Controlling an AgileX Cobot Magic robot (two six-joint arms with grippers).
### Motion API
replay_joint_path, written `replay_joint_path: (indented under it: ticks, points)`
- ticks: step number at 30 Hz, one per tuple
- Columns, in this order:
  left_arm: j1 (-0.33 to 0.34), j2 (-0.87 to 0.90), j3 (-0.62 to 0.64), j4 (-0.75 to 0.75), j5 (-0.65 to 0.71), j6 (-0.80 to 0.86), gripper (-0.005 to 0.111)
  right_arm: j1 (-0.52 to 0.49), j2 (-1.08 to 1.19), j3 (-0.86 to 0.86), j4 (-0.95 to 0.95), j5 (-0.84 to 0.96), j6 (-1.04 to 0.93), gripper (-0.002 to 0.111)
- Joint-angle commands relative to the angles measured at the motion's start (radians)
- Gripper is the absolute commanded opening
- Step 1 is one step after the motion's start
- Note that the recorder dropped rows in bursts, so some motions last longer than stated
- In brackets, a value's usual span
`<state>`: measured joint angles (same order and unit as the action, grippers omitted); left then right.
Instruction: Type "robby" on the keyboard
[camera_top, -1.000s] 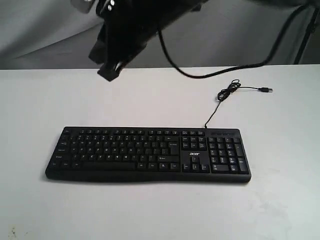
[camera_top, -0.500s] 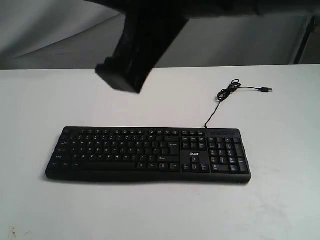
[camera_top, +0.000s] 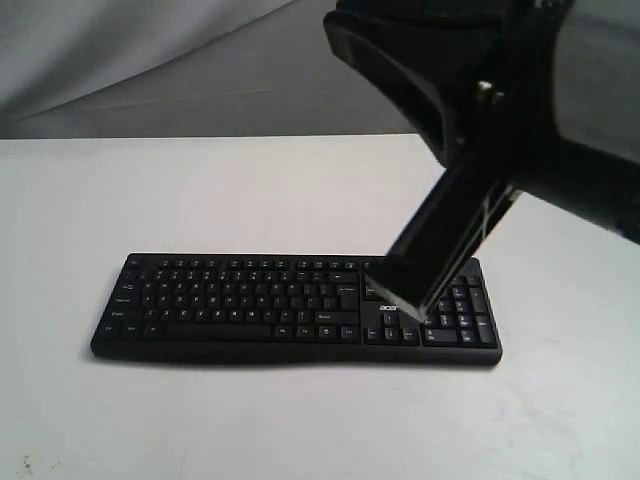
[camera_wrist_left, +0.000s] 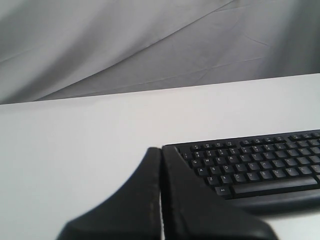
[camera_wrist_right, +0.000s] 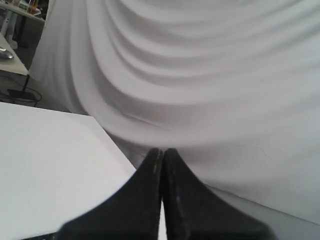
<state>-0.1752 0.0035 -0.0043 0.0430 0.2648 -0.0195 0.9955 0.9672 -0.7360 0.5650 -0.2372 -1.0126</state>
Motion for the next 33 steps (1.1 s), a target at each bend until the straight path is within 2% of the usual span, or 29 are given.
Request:
replay_joint_path:
  ticks: [1,8,13,17,23,29,33]
  points:
    - [-0.006,-0.003,0.004,0.005,-0.006,-0.003,0.000,0.002,-0.034,0.008,0.124,-0.045,0.095,0.000]
    - [-0.006,-0.003,0.004,0.005,-0.006,-0.003,0.000,0.002,-0.043,0.008,0.341,-0.128,0.141,0.000]
    - [-0.006,-0.003,0.004,0.005,-0.006,-0.003,0.000,-0.015,-0.058,0.018,0.370,-0.145,0.156,0.000]
    - [-0.006,-0.003,0.004,0.005,-0.006,-0.003,0.000,-0.155,-0.114,0.056,0.368,-0.016,0.263,0.000]
    - [-0.006,-0.003,0.004,0.005,-0.006,-0.003,0.000,-0.459,-0.263,0.195,0.368,0.123,0.366,0.000]
    - [-0.006,-0.003,0.004,0.005,-0.006,-0.003,0.000,-0.690,-0.492,0.365,0.361,0.143,0.364,0.000]
    - [-0.006,-0.003,0.004,0.005,-0.006,-0.003,0.000,-0.794,-0.605,0.470,0.381,0.145,0.364,0.000]
